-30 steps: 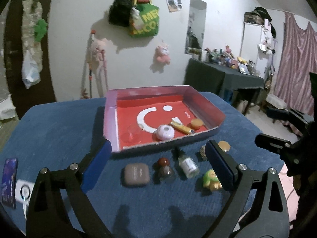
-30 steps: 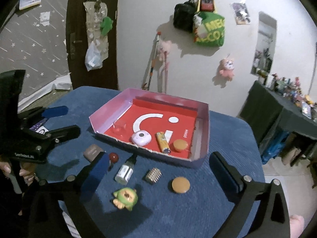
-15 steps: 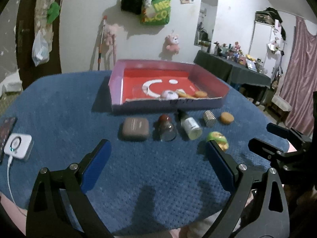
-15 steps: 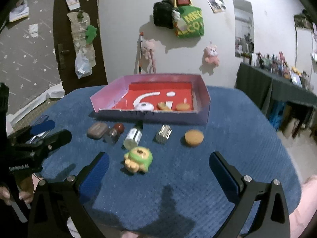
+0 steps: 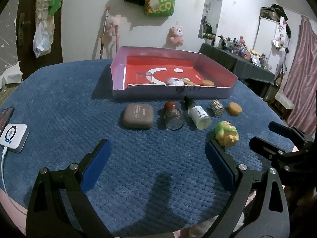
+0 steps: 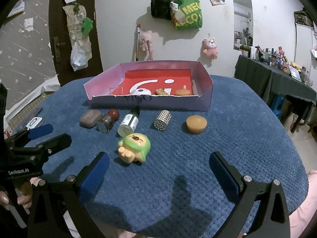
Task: Organize rigid objects
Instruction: 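Grasp the brown EYE SHADOW case with the left gripper while the right grasps the studded silver cylinder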
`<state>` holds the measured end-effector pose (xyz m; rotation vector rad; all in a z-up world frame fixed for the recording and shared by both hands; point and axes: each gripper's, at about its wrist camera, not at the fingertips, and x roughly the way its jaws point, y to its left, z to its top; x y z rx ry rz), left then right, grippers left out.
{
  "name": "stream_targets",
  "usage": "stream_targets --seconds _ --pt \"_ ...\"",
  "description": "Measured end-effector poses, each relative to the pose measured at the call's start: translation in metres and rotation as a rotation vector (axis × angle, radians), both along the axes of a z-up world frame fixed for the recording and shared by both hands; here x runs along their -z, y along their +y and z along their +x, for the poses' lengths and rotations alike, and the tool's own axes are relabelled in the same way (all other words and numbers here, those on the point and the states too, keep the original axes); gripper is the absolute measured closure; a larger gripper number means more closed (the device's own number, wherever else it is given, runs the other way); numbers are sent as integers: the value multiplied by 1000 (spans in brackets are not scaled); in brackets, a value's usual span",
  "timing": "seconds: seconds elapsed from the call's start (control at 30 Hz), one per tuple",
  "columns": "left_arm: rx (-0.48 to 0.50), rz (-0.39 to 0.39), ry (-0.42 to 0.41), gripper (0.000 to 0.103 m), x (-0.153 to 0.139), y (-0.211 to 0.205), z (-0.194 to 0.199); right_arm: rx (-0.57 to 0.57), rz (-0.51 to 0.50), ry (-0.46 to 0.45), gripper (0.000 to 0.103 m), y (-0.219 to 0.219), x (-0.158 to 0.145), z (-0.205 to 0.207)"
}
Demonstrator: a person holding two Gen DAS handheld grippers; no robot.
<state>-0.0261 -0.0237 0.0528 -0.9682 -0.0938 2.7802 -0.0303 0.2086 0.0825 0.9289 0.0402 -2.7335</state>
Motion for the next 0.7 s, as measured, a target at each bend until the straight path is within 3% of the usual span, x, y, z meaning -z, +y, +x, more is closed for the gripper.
stream_targets --seconds 0.7 --pt "-33 -27 -55 6 -7 -15 -32 -9 -47 -38 0 0 -5 -24"
